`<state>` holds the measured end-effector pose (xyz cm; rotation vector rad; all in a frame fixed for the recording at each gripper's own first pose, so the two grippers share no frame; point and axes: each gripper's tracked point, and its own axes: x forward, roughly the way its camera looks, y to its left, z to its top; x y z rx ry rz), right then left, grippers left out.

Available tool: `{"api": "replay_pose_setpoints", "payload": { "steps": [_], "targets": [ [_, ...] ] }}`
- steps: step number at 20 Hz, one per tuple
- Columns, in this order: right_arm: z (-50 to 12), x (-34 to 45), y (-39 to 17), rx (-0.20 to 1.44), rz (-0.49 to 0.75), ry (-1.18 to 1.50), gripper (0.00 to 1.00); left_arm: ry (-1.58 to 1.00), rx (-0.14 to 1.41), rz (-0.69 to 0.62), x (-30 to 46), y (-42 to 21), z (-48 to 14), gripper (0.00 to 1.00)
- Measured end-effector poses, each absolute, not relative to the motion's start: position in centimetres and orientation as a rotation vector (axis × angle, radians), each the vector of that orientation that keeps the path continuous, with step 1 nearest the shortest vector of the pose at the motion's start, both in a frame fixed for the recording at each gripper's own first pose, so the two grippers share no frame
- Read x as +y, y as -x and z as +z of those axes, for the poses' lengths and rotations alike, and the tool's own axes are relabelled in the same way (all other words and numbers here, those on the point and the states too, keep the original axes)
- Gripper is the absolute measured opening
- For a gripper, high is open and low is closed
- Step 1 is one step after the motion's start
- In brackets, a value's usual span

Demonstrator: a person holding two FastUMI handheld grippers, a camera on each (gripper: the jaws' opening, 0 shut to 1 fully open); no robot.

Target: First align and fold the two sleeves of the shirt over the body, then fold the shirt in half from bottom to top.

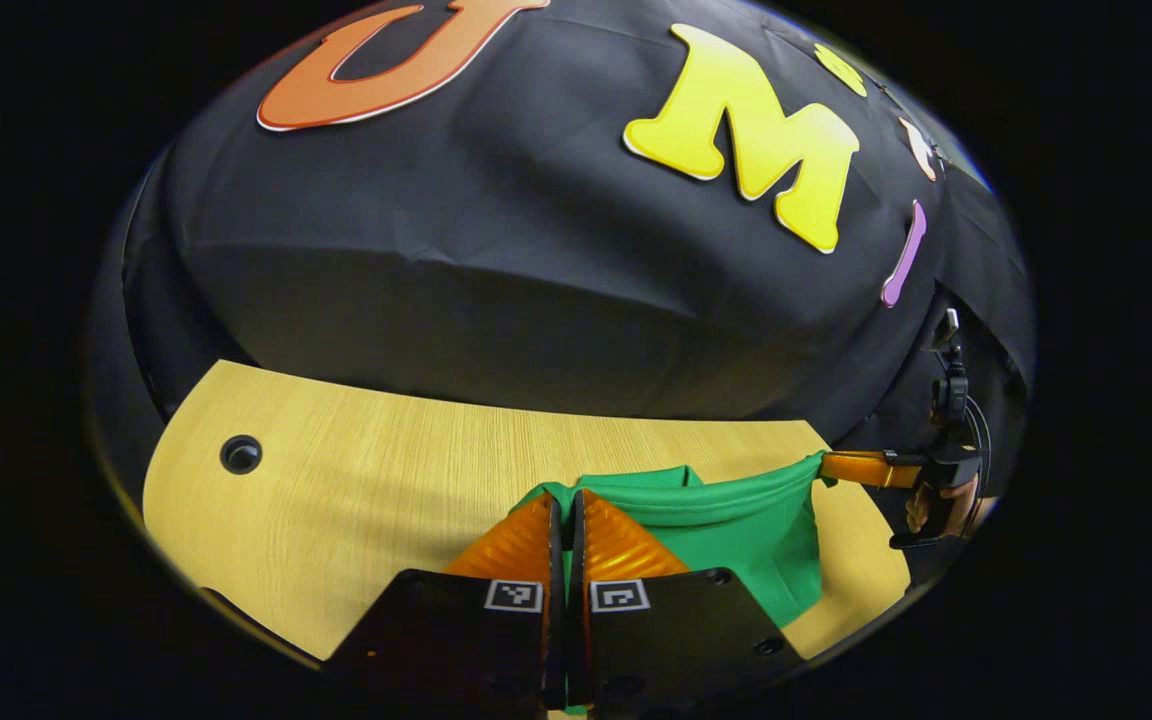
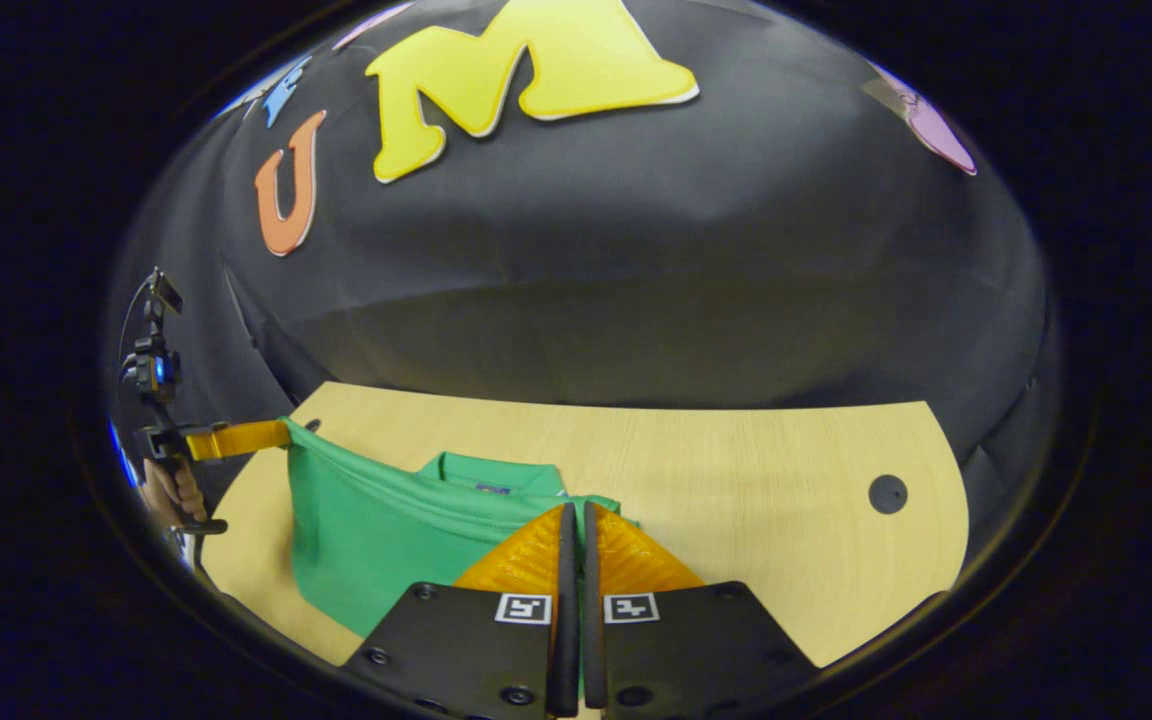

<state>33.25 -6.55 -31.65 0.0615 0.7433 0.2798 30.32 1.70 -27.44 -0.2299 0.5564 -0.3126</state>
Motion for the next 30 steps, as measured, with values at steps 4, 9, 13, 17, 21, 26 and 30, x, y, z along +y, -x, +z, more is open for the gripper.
{"api": "replay_pose_setpoints", "payload": {
  "steps": [4, 9, 13, 17, 21, 26, 30],
  "targets": [
    [-36.3, -6.6, -35.2, 0.766, 0.253, -0.06, 0.05, 0.196, 0.605, -0.266, 1.2, -32.9, -33.1, 0.04],
    [-39.1, -6.3, -36.1, 0.789, 0.221, -0.046, 0.05, 0.179, 0.657, -0.198, 2.1, -33.2, -36.8, 0.1],
    [-39.0, -6.5, -36.2, 0.778, 0.204, -0.015, 0.13, 0.106, 0.731, -0.164, 2.8, -32.1, -38.4, 0.2],
    [-36.8, -6.6, -36.1, 0.716, 0.197, 0.012, 0.42, 0.122, 0.696, -0.129, 3.5, -31.9, -35.7, 0.91],
    [-33.1, -6.8, -35.1, 0.645, 0.152, 0.041, 0.91, 0.122, 0.646, -0.097, 4.0, -30.5, -32.2, 1.0],
    [-26.4, -6.8, -31.5, 0.539, 0.104, 0.049, 0.95, 0.126, 0.545, -0.065, 4.6, -27.2, -25.0, 1.0],
    [-20.6, -7.0, -27.0, 0.458, 0.076, 0.059, 0.95, 0.121, 0.45, -0.036, 4.5, -23.6, -18.5, 1.0]
  ]
}}
